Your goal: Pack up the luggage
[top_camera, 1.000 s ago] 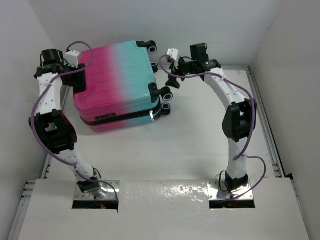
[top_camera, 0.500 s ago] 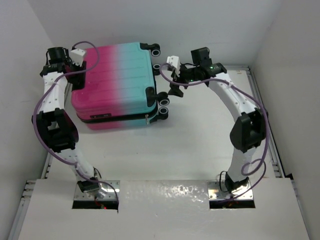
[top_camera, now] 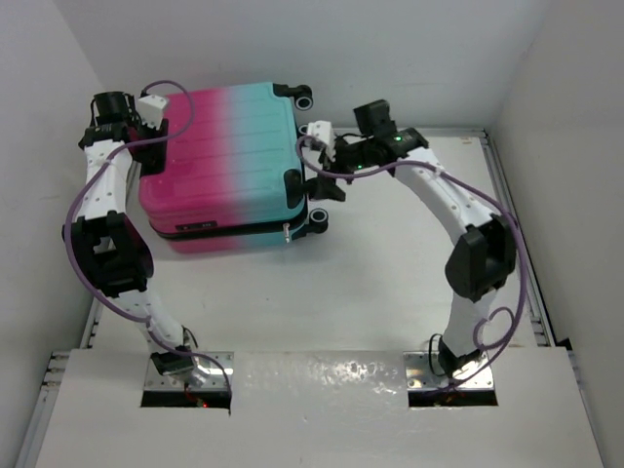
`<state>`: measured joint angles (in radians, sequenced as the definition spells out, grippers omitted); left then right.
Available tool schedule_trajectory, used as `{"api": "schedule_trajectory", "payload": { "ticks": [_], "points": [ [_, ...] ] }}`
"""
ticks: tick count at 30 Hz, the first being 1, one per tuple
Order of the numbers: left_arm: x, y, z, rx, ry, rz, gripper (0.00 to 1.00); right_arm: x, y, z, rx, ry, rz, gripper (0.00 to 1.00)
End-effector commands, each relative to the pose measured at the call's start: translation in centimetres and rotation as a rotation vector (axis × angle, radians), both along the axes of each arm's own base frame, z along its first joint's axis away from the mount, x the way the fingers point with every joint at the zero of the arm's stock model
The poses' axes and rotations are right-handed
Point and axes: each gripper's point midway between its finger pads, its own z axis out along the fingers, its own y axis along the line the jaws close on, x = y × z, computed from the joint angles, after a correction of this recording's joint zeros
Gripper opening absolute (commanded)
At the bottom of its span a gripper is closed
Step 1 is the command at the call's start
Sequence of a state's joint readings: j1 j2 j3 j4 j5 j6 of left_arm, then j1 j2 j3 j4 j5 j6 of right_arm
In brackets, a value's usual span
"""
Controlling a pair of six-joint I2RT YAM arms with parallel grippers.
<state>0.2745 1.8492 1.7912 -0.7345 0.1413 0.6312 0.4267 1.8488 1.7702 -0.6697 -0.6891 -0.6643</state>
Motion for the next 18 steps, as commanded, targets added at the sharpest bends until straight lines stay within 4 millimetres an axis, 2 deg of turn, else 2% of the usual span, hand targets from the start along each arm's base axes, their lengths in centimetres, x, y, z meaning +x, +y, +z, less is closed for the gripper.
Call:
{"api": "schedule_trajectory", "payload": {
  "ticks": [1,3,5,6,11,14,17,18],
  "points": [
    [-1.1,-0.8,-2.8,0.008,0.094,-0.04,0.0,-1.0,2.2,-2.6,-0.06,0.035,0.079,0.95],
    [-1.1,-0.7,-2.7,0.014,0.094,-0.039,0.0,-0.7,2.7,-3.6,-0.054,0.07,0.084,0.95],
    [-1.2,-0.8,-2.8,0.01,0.095,-0.037,0.0,-0.4,3.2,-3.7,-0.041,0.087,0.083,0.95],
    [-1.2,-0.8,-2.7,0.009,0.091,-0.038,0.0,-0.2,3.3,-4.5,-0.047,0.11,0.076,0.95],
    [-1.2,-1.0,-2.8,-0.003,0.089,-0.038,0.0,0.7,3.1,-6.3,-0.083,0.123,0.046,0.92],
    [-1.3,-0.9,-2.6,0.005,0.087,-0.039,0.0,0.6,2.5,-7.1,-0.112,0.137,0.026,0.8],
    [-1.3,-1.0,-2.4,0.002,0.081,-0.038,0.0,0.8,2.5,-6.7,-0.102,0.123,0.008,0.52],
    [-1.2,-1.0,-2.4,-0.002,0.08,-0.038,0.0,0.7,2.7,-6.5,-0.09,0.127,0.009,0.37]
  ]
}}
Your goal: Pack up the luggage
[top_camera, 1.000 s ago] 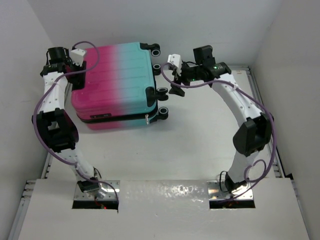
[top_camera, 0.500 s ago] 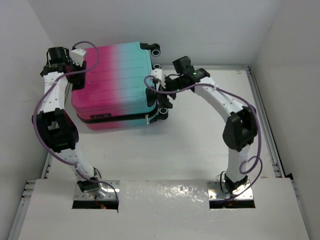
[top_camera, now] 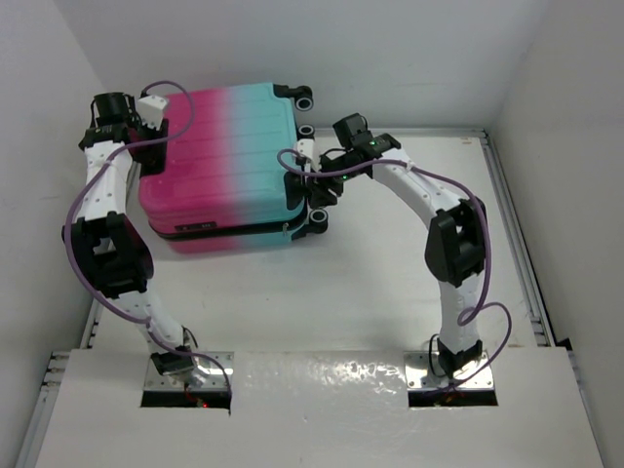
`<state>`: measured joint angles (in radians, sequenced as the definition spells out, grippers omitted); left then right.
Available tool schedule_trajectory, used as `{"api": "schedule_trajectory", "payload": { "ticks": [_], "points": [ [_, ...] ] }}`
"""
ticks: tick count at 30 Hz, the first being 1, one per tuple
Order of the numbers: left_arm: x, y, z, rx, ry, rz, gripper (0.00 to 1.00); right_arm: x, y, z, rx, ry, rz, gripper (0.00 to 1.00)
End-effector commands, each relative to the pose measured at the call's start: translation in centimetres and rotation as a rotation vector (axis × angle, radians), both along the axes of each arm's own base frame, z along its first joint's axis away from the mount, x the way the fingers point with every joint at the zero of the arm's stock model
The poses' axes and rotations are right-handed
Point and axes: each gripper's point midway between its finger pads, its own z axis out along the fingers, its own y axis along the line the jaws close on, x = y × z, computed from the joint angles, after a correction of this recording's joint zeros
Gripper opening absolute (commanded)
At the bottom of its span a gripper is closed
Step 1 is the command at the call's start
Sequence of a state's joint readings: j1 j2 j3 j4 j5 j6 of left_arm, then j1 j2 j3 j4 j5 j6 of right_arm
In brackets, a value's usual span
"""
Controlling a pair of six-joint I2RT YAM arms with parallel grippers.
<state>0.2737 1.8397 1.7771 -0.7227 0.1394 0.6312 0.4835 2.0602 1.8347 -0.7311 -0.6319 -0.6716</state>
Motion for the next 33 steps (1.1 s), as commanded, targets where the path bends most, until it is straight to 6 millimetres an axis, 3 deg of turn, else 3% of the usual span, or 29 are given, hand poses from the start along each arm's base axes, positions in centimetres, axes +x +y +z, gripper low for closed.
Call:
{"api": "schedule_trajectory", "payload": {
  "ticks": [1,2,3,5,10,11,13,14,15,17,19,21,23,24,25,26,27,28,29,30,31,32,33],
  "points": [
    [-1.1,-1.2,-2.4,-0.013,0.083,-0.035,0.0,0.3,0.6,2.7,0.054,-0.036,-0.02,0.28],
    [-1.2,-1.1,-2.5,-0.019,0.085,-0.031,0.0,0.3,0.9,2.8,0.062,-0.026,-0.033,0.13],
    [-1.1,-1.2,-2.4,-0.022,0.082,-0.028,0.0,0.2,0.9,2.8,0.056,-0.024,-0.041,0.06],
    [-1.3,-1.3,-2.3,-0.034,0.085,-0.021,0.0,-0.1,0.9,3.0,0.041,-0.022,-0.057,0.0],
    [-2.2,-2.2,-1.1,-0.067,0.067,-0.029,0.0,-2.6,2.4,6.3,0.171,0.017,-0.021,0.0],
    [-2.3,-2.2,-1.0,-0.069,0.065,-0.027,0.0,-2.9,2.5,7.8,0.201,-0.012,-0.015,0.0],
    [-2.7,-2.4,-0.1,-0.069,0.048,-0.027,0.0,-3.9,2.8,8.5,0.237,-0.011,-0.006,0.0],
    [-2.8,-2.4,0.2,-0.069,0.043,-0.029,0.0,-4.4,2.7,10.2,0.267,-0.044,0.0,0.0],
    [-3.0,-2.4,0.8,-0.064,0.029,-0.024,0.0,-5.2,2.5,9.4,0.266,-0.028,-0.003,0.0],
    [-3.3,-2.3,1.2,-0.06,0.025,-0.023,0.0,-5.8,2.7,10.1,0.301,-0.053,0.001,0.0],
    [-3.7,-2.3,1.5,-0.053,0.023,-0.023,0.0,-6.8,2.5,9.5,0.305,-0.044,-0.004,0.0],
    [-4.1,-2.1,1.3,-0.046,0.029,-0.014,0.0,-7.1,1.9,7.3,0.271,-0.018,-0.041,0.0],
    [-4.4,-2.0,0.9,-0.044,0.035,-0.011,0.0,-6.0,1.2,5.9,0.234,-0.046,-0.114,0.0],
    [-4.6,-2.1,0.6,-0.047,0.041,-0.012,0.0,-5.8,0.7,4.7,0.213,-0.039,-0.156,0.09],
    [-4.7,-2.0,0.4,-0.048,0.045,-0.009,0.0,-5.4,0.5,4.5,0.21,-0.035,-0.197,0.24],
    [-4.8,-1.9,-0.1,-0.048,0.058,-0.004,0.0,-5.2,0.1,4.4,0.197,-0.042,-0.223,0.56],
    [-5.0,-1.9,-0.4,-0.051,0.066,0.002,0.0,-4.7,-0.6,4.0,0.168,-0.056,-0.271,0.64],
    [-5.1,-1.9,-0.6,-0.054,0.073,0.006,0.0,-4.4,-1.0,5.0,0.186,-0.07,-0.328,0.8],
    [-5.2,-1.7,-0.7,-0.052,0.074,0.012,0.0,-3.9,-1.6,5.7,0.2,-0.094,-0.386,0.87],
    [-5.3,-1.6,-0.8,-0.058,0.075,0.023,0.0,-3.4,-3.4,4.7,0.165,-0.122,-0.5,0.98],
    [-5.4,-1.5,-0.9,-0.058,0.076,0.031,0.0,-3.2,-3.9,8.5,0.282,-0.188,-0.601,0.99],
    [-5.4,-1.4,-0.9,-0.061,0.077,0.037,0.0,-3.1,-5.0,9.8,0.332,-0.237,-0.702,0.99],
    [-5.5,-1.2,-0.9,-0.066,0.077,0.053,0.0,-4.3,-7.1,6.8,0.321,-0.233,-0.835,0.99]
  ]
}}
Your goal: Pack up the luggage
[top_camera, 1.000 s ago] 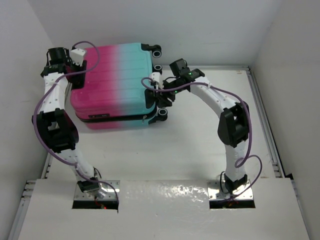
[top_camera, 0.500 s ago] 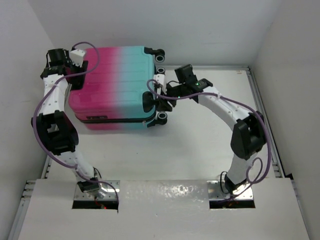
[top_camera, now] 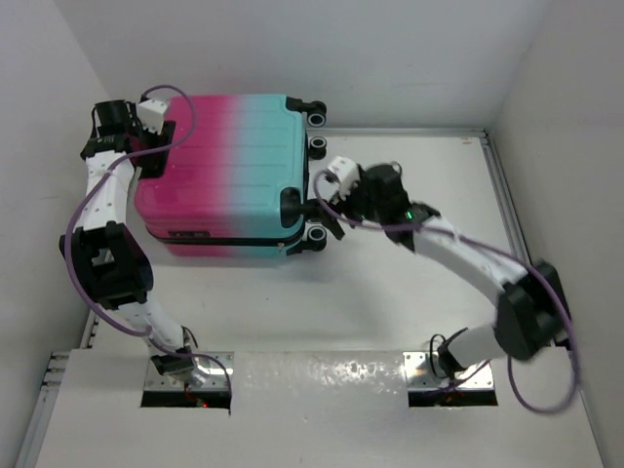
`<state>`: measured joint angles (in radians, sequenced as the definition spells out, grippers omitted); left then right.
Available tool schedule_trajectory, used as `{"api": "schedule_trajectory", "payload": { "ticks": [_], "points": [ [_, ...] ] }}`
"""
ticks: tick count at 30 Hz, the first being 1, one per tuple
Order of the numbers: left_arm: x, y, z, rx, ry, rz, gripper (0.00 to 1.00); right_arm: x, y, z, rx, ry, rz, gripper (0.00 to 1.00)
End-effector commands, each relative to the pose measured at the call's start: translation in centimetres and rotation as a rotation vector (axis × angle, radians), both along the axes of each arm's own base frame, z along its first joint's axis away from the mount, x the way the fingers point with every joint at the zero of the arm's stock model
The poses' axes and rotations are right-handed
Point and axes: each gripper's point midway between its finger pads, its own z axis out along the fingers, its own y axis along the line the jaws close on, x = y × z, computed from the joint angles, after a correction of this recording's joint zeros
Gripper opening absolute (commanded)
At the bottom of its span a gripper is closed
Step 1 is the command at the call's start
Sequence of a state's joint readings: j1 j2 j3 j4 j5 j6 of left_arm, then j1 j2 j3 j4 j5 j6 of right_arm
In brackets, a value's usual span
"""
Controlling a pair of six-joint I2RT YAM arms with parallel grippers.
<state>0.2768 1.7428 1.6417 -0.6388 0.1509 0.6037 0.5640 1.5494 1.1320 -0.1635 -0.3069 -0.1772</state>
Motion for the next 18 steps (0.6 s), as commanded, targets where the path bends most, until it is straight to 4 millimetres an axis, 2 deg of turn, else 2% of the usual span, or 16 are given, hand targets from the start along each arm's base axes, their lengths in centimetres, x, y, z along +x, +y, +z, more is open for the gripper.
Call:
{"api": "schedule_trajectory", "payload": {
  "ticks": [1,2,3,4,5,6,7,8,9,10,11,12,14,15,17,18],
  "points": [
    [-4.2,-0.6,-1.2,-0.055,0.125,0.043,0.0,0.8,-5.9,9.4,0.309,-0.314,-0.589,0.99],
    [-4.3,-0.5,-1.1,-0.059,0.125,0.055,0.0,-0.9,-7.4,6.1,0.284,-0.305,-0.666,0.99],
    [-4.4,-0.4,-1.1,-0.06,0.125,0.062,0.0,-1.8,-8.1,6.0,0.308,-0.325,-0.731,0.99],
    [-4.6,-0.3,-1.2,-0.064,0.128,0.07,0.0,-3.7,-8.1,5.3,0.299,-0.339,-0.809,0.99],
    [-4.7,-0.4,-1.2,-0.066,0.129,0.075,0.0,-4.8,-7.9,4.0,0.254,-0.335,-0.824,0.99],
    [-5.0,-0.4,-1.2,-0.075,0.134,0.082,0.0,-6.8,-5.9,2.6,0.227,-0.314,-0.788,0.99],
    [-5.1,-0.5,-1.4,-0.08,0.138,0.081,0.0,-7.5,-6.4,1.5,0.165,-0.331,-0.838,0.99],
    [-5.2,-0.7,-1.1,-0.084,0.131,0.079,0.0,-8.2,-5.2,0.0,0.117,-0.334,-0.819,0.97],
    [-5.2,-0.8,-1.1,-0.087,0.126,0.077,0.0,-9.5,-3.4,-0.4,0.121,-0.341,-0.777,0.93],
    [-5.3,-0.8,-1.1,-0.091,0.123,0.085,0.0,-9.5,-1.7,-0.6,0.159,-0.351,-0.773,0.89],
    [-5.3,-0.8,-1.0,-0.093,0.118,0.09,0.0,-9.8,-0.2,-0.6,0.19,-0.348,-0.753,0.83],
    [-5.2,-0.8,-0.9,-0.095,0.109,0.092,0.0,-10.3,1.4,-0.7,0.205,-0.345,-0.717,0.72],
    [-5.0,-1.0,-0.7,-0.11,0.099,0.094,0.0,-10.1,4.5,0.3,0.279,-0.315,-0.677,0.71],
    [-4.9,-1.1,-0.5,-0.115,0.089,0.094,0.0,-10.1,5.4,-1.0,0.282,-0.283,-0.677,0.71],
    [-4.6,-1.2,-0.1,-0.125,0.071,0.095,0.0,-10.2,7.8,-0.8,0.351,-0.241,-0.631,0.72],
    [-4.3,-1.1,0.2,-0.126,0.056,0.099,0.0,-10.1,8.8,-1.8,0.344,-0.232,-0.616,0.72]
  ]
}}
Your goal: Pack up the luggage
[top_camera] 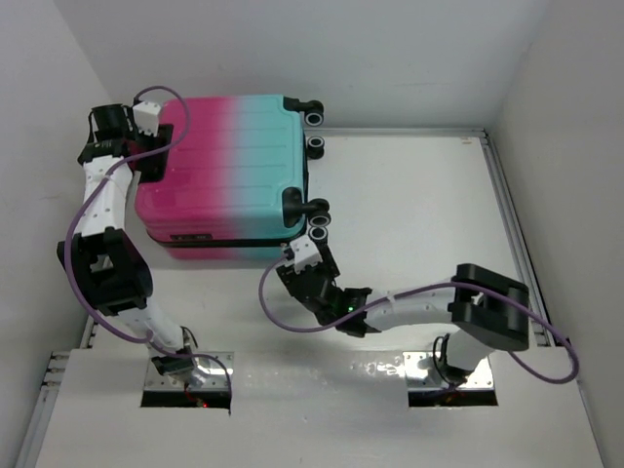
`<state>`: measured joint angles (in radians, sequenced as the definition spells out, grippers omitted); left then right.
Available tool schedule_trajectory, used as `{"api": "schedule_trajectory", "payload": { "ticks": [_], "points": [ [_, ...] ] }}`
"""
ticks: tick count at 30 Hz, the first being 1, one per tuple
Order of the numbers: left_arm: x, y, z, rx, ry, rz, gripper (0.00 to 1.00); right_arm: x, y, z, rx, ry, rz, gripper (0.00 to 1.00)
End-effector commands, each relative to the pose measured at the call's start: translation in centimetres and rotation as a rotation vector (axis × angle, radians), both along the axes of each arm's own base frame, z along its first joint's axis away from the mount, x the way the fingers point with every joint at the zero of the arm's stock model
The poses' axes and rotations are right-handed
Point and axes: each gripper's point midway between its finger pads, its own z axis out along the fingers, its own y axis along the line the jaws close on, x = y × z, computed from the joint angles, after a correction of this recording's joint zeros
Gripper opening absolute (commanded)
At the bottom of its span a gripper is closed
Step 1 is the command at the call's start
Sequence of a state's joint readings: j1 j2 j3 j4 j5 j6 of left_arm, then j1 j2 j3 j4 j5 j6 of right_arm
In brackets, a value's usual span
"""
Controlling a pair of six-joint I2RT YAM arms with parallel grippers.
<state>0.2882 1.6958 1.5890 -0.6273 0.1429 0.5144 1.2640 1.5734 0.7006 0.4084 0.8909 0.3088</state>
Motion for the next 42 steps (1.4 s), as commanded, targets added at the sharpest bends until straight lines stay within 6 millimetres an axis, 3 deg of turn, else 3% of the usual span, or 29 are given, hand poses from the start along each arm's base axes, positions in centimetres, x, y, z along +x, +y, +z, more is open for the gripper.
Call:
{"api": "schedule_trajectory", "payload": {
  "ticks": [1,7,10,20,23,27,30,31,35,42],
  "points": [
    [-2.9,-1.1,0.4,-0.072,0.054,0.02,0.0,1.3,5.0,4.2,0.289,-0.039,-0.012,0.75],
    [-1.9,-1.5,2.4,-0.079,-0.009,-0.006,0.0,3.5,8.0,1.7,0.327,0.003,-0.008,0.74],
    [-1.8,-1.6,3.0,-0.066,-0.019,-0.028,0.0,4.7,7.5,-0.2,0.366,0.054,-0.062,0.73],
    [-1.9,-1.9,3.4,-0.045,-0.031,-0.08,0.0,6.9,6.8,0.3,0.345,-0.014,-0.137,0.56],
    [-2.0,-1.8,3.3,-0.039,-0.029,-0.08,0.0,7.3,6.3,0.8,0.348,-0.026,-0.135,0.46],
    [-2.2,-1.5,2.9,-0.032,-0.025,-0.076,0.0,7.8,6.3,1.2,0.33,-0.041,-0.126,0.2],
    [-2.3,-1.3,2.9,-0.032,-0.022,-0.072,0.0,7.9,5.9,1.3,0.334,-0.045,-0.142,0.08],
    [-2.3,-1.2,3.0,-0.026,-0.026,-0.07,0.0,7.9,5.5,1.1,0.333,-0.045,-0.153,0.0],
    [-2.4,-0.4,2.9,-0.003,-0.022,-0.053,0.0,8.2,3.2,1.3,0.36,-0.054,-0.192,0.0],
    [-2.7,3.1,2.1,0.033,0.003,0.029,0.0,9.1,-0.7,1.4,0.432,-0.005,-0.132,0.0]
  ]
}}
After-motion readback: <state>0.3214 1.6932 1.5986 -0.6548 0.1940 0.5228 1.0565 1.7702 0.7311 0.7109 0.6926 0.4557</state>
